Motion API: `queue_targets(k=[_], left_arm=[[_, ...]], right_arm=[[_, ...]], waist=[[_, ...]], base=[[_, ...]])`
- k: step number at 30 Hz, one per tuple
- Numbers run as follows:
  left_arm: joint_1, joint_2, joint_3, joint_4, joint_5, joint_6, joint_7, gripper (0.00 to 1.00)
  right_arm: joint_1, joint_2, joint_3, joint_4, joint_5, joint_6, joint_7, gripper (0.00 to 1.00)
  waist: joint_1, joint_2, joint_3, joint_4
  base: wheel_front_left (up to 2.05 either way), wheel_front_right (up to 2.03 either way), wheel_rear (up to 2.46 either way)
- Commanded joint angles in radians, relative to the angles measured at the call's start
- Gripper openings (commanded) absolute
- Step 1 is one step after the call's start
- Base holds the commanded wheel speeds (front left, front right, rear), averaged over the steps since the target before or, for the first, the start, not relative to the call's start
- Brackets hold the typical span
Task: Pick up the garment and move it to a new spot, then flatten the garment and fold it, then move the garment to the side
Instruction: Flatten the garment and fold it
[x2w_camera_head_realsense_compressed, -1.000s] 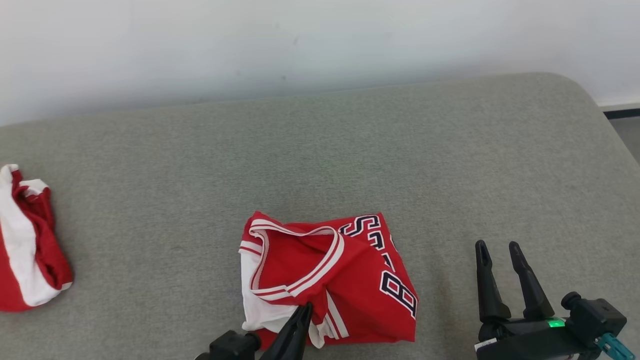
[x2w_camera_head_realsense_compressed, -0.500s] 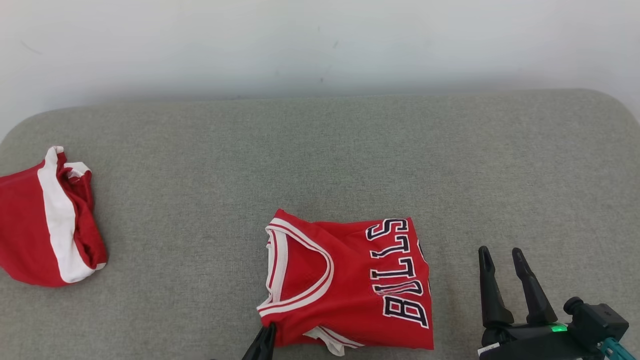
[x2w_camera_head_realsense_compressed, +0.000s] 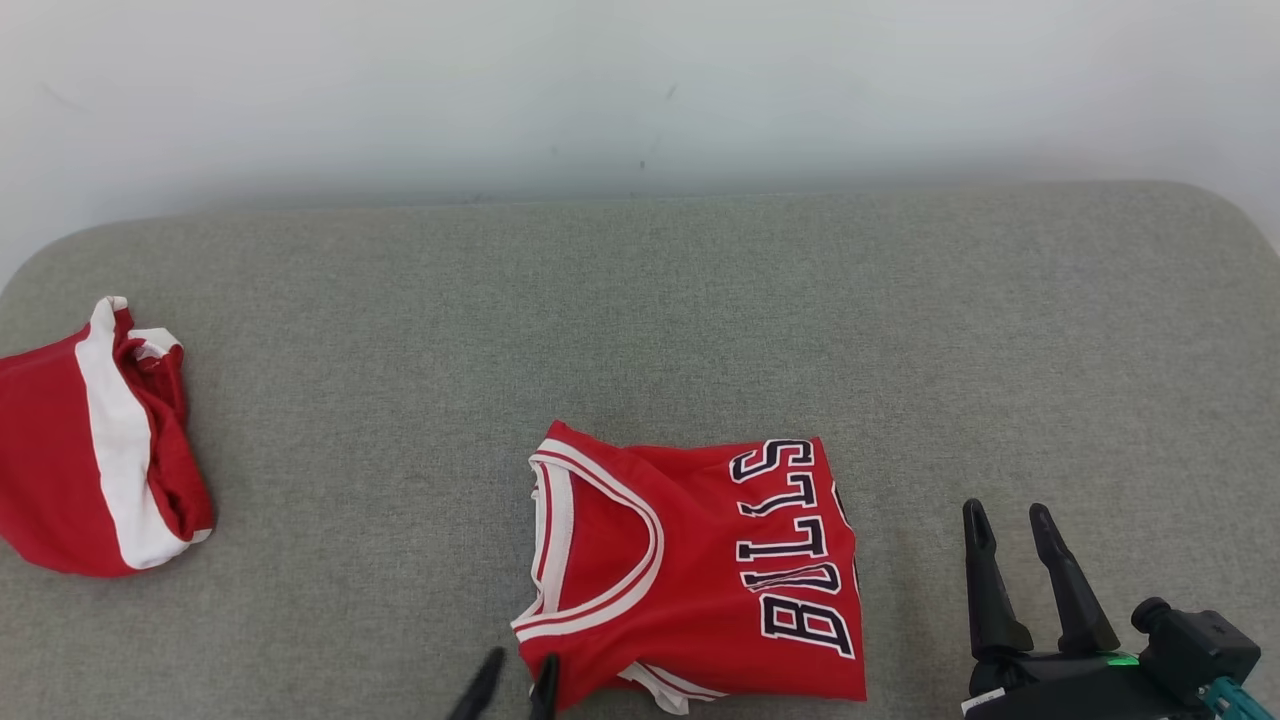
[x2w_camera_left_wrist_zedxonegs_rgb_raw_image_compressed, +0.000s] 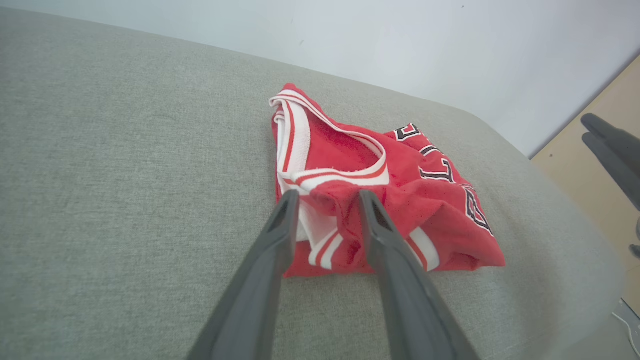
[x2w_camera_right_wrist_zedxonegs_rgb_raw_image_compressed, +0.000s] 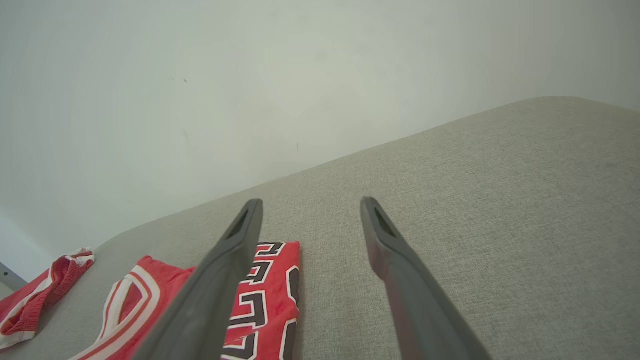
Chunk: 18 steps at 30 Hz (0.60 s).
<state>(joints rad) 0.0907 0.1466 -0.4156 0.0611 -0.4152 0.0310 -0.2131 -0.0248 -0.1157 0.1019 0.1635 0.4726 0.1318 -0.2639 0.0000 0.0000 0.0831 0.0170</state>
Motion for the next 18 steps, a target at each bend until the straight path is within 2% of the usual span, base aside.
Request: queue_targets(k=[1,13,18], left_arm=[[-0.001,0.003,0.010,-0.007,0.008,0.005,-0.014,1.00],[-0.015,-0.008,0.091,-0.028,0.035,0.021,-0.052,1.00],[-0.003,-0.022,0.161,-0.045,0.072,0.016,-0.051,1.00]], right_arm=[[0.004,-0.004,-0.006,0.001,0.001,-0.002,0.000,1.00],[0.023,0.002,-0.015,0.006,0.001,-0.002,0.000,1.00],[0.029,0.002,-0.019,0.009,0.000,-0.002,0.000,1.00]], waist=[[0.0000,0.0000,-0.003,0.000],[0.0000,0.0000,-0.031,-0.001],[0.0000,0.0000,-0.046,-0.002]], base=[[0.00,0.00,0.00],[0.00,0.00,0.00],[0.00,0.00,0.00]])
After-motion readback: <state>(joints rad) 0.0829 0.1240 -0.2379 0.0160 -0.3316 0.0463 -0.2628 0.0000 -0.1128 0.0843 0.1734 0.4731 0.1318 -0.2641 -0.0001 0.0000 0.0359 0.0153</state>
